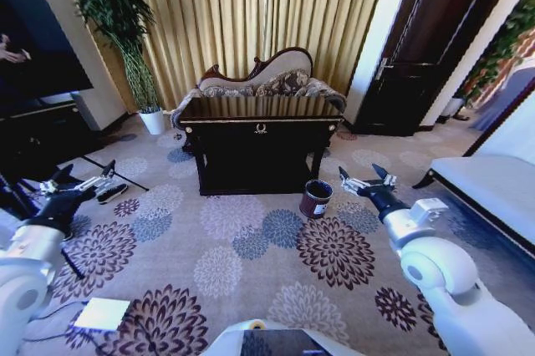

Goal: Move to the front of the table and place the trash on the table into the trash bin.

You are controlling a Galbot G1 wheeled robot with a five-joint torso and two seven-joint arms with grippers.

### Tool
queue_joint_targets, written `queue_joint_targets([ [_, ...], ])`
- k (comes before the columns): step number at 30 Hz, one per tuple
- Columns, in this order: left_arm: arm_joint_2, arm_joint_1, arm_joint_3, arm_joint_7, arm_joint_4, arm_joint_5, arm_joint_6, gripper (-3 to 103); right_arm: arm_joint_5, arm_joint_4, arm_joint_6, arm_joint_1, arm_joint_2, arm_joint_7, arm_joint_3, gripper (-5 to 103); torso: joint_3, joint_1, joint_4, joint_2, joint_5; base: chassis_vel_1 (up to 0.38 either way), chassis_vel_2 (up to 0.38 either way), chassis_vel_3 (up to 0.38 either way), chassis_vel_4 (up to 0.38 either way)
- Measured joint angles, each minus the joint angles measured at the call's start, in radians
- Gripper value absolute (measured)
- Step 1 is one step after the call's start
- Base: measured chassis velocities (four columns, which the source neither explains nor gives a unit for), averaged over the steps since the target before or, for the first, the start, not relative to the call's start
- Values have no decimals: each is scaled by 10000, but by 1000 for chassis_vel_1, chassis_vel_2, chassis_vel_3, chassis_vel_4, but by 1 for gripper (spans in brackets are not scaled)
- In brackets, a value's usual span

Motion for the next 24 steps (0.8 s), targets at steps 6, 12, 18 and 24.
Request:
queue_joint_targets([
  [6,87,-31,-6,-142,68,-43,-160,100,130,172,-129,31,-28,84,23,100,1,0,-1,0,-1,0,0,0,0],
  [12,102,10,18,-143,-12,-48,-220,100,135,265,-142,-46,-33,133,132,100,1,-1,-1,0,1,0,0,0,0],
  [18,155,11,37,-143,-52,-59,-218,100,158,286,-142,-133,-45,144,235,100,0,0,-1,0,1,0,0,0,0],
  [24,106,129,-15,-143,-88,-59,-186,100,263,307,-142,-162,-142,156,349,100,0,-1,-1,0,0,0,0,0,0],
])
